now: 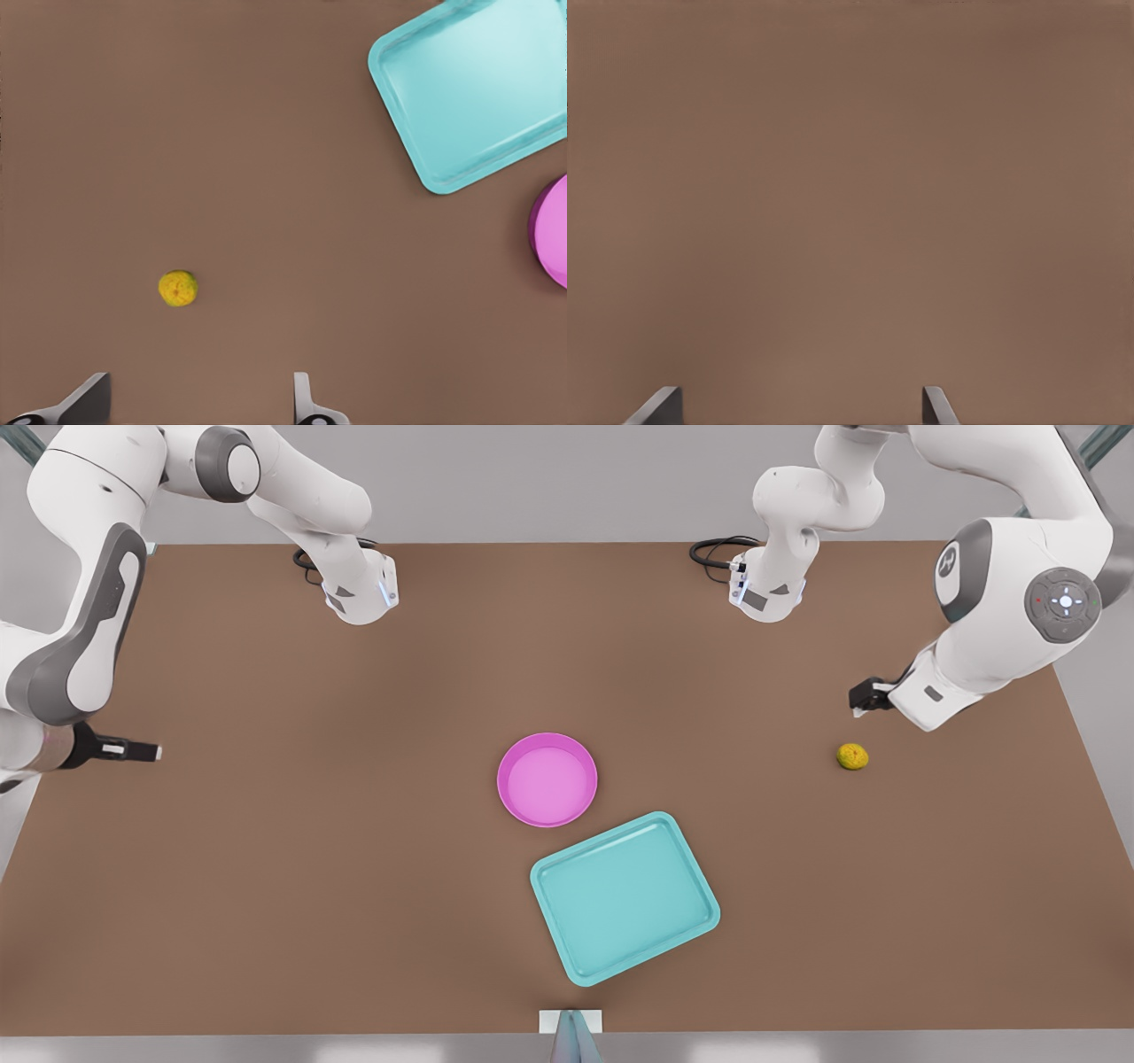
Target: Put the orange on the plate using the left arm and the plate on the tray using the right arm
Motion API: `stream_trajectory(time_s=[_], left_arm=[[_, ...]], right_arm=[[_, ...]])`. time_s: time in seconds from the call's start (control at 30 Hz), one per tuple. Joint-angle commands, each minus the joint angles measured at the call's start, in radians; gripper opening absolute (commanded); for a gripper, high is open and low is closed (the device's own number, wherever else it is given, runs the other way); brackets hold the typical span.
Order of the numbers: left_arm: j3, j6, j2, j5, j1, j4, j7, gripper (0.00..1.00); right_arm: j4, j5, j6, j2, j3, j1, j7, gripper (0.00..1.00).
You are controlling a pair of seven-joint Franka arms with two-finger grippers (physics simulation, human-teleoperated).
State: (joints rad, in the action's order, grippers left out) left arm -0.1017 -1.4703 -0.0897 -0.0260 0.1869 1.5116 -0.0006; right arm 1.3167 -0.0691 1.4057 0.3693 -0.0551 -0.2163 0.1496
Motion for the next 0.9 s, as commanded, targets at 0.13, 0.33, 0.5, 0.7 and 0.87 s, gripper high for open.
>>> stream_trajectory(time_s=[0.13,0.33,0.5,0.7,0.87], left_arm=[[-0.137,-0.450,-0.058,0.000,-0.004,0.436,0.021,1.00],[-0.180,-0.955,-0.176,0.001,-0.109,0.697,0.200,1.00],[-0.187,-0.996,-0.202,0.006,-0.133,0.771,0.215,1.00],[-0.187,-0.996,-0.236,0.012,-0.133,0.789,0.215,1.00],[-0.182,-0.986,-0.282,0.014,-0.133,0.791,0.215,1.00]], right_arm=[[-0.001,0.000,0.070,-0.001,0.000,0.002,0.087,1.00],[0.003,0.000,0.070,-0.001,0.000,0.000,0.087,1.00],[0.003,0.000,0.079,0.002,0.000,0.003,0.087,1.00],[0.003,0.000,0.079,0.005,0.000,0.003,0.087,1.00],[0.004,0.000,0.079,0.005,0.000,0.002,0.087,1.00]])
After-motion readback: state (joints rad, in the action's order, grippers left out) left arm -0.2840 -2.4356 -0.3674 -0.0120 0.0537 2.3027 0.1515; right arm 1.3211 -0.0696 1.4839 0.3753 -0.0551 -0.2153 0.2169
